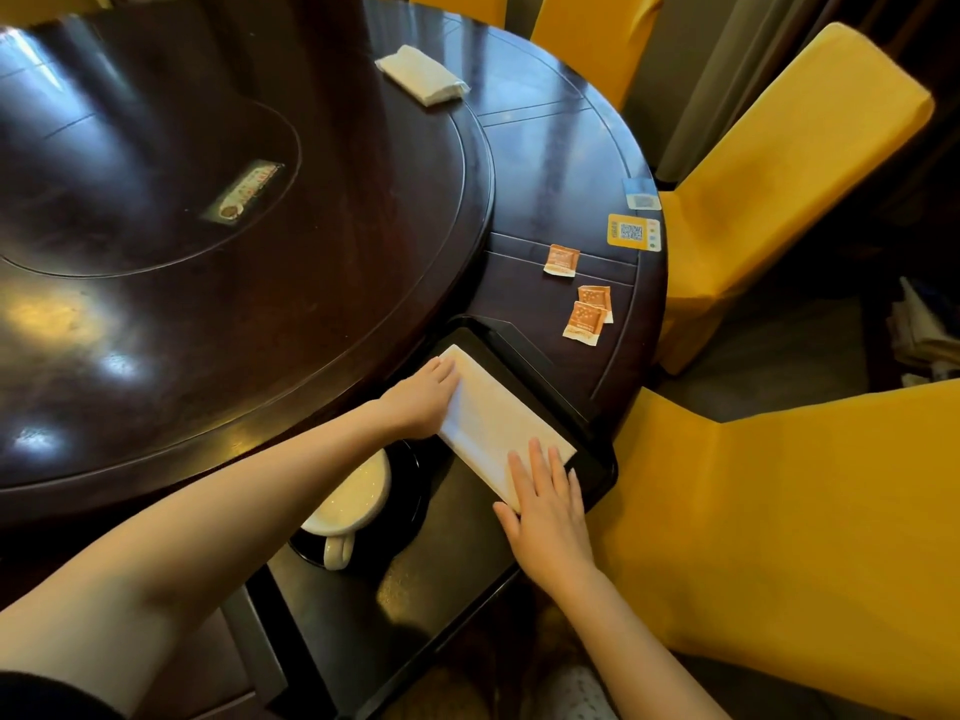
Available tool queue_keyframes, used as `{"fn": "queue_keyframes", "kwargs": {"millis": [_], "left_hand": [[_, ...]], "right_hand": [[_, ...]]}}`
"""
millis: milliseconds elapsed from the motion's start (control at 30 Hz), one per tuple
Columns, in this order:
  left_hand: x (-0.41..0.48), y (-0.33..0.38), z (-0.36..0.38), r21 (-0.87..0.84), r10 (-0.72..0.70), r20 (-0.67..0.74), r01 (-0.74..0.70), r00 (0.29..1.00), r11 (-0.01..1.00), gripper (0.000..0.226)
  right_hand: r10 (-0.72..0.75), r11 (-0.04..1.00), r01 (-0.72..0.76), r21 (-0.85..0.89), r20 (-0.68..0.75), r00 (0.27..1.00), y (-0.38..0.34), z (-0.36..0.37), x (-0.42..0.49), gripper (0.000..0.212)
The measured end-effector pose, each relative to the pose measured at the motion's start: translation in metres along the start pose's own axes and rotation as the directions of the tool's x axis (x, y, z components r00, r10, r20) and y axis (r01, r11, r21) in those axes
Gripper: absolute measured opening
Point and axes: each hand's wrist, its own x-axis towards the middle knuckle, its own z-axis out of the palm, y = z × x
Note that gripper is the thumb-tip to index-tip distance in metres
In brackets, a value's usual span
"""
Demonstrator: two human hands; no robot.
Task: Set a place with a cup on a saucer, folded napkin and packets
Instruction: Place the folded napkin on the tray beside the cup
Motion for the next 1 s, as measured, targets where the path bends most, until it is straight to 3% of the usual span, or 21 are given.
{"fn": "queue_keyframes", "kwargs": {"millis": [533, 633, 833, 1000], "left_hand": [[0.002, -0.005, -0.011, -0.150, 0.033, -0.010, -0.034, 0.999, 0.988, 0.064], [0.005, -0.003, -0.016, -0.175, 0.045, -0.047, -0.053, 0.998, 0.983, 0.056], [0.019, 0.018, -0.047, -0.274, -0.052, -0.375, -0.058, 0.926, 0.960, 0.032], [0.053, 0.053, -0.091, -0.539, -0.192, -0.385, -0.051, 0.903, 0.841, 0.033]], "right_hand": [[0.038, 0.999, -0.038, -0.010, -0.012, 0.999, -0.005, -0.003, 0.000, 0.061], [0.011, 1.000, -0.010, 0.022, -0.008, 1.000, 0.000, -0.011, 0.004, 0.062], [-0.019, 0.950, 0.051, 0.309, -0.107, 0.994, 0.021, -0.054, 0.031, 0.038], [0.042, 0.890, 0.049, 0.454, -0.189, 0.981, 0.051, -0.105, 0.084, 0.030]]}}
